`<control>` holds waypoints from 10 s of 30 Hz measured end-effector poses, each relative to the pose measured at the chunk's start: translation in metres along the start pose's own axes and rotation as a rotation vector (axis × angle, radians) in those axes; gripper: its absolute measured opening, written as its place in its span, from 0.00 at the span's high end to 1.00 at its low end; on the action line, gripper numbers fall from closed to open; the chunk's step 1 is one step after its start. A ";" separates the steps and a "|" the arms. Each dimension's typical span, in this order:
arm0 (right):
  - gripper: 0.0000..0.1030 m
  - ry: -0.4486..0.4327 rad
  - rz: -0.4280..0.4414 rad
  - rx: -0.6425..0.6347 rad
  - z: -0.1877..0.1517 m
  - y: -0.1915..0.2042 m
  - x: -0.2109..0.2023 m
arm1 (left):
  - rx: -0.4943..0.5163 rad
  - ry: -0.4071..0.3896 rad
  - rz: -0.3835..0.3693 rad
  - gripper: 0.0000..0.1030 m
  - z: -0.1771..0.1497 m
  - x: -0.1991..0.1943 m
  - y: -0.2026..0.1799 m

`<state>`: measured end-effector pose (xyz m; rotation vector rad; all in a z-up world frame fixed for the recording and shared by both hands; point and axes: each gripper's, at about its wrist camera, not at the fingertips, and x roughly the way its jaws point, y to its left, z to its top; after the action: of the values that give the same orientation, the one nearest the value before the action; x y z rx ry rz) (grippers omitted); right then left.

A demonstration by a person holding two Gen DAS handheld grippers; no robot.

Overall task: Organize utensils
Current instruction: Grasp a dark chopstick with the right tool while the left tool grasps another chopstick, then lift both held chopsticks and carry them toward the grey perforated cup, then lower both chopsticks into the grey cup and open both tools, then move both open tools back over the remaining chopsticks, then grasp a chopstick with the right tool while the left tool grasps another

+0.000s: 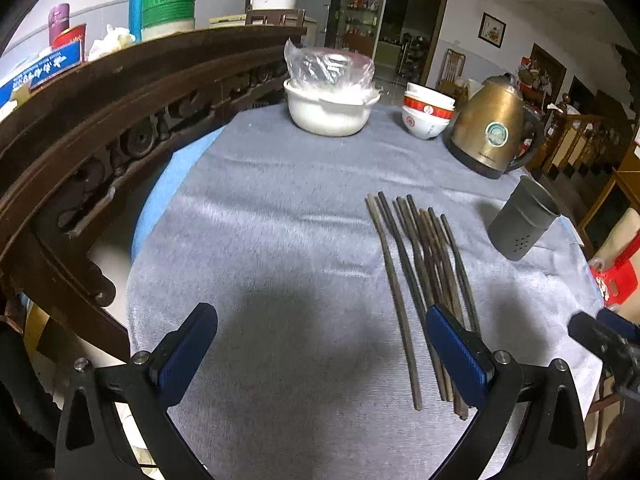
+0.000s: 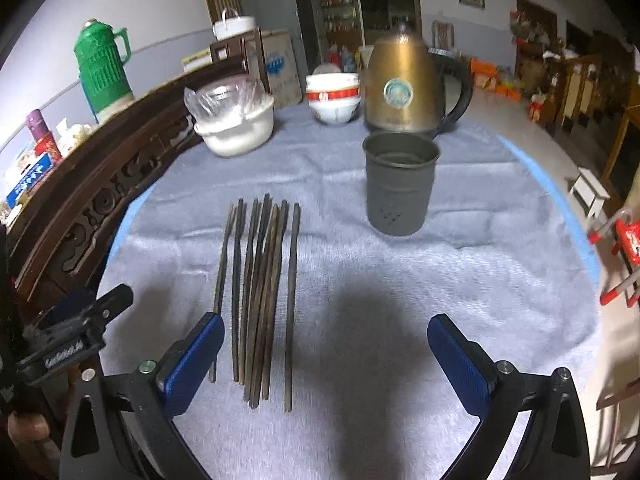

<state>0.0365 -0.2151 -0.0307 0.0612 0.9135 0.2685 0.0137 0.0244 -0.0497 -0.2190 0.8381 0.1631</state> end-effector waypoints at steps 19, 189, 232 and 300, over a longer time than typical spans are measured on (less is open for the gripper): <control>0.65 0.374 0.098 0.080 0.060 0.011 0.145 | -0.040 0.140 -0.053 0.02 0.012 0.052 0.012; 0.92 -0.286 -0.019 0.117 0.133 -0.105 0.009 | 0.157 -0.188 -0.504 0.85 0.150 0.055 -0.194; 0.68 0.196 0.193 0.097 0.034 0.012 0.105 | -0.111 0.079 -0.164 0.23 -0.011 0.049 0.019; 0.86 0.441 0.065 0.005 0.060 -0.020 0.157 | 0.180 0.536 -0.125 0.80 0.073 0.146 -0.049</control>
<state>0.1787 -0.1906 -0.1188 0.0365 1.3519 0.3482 0.1735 0.0039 -0.1054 -0.1451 1.3605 -0.0954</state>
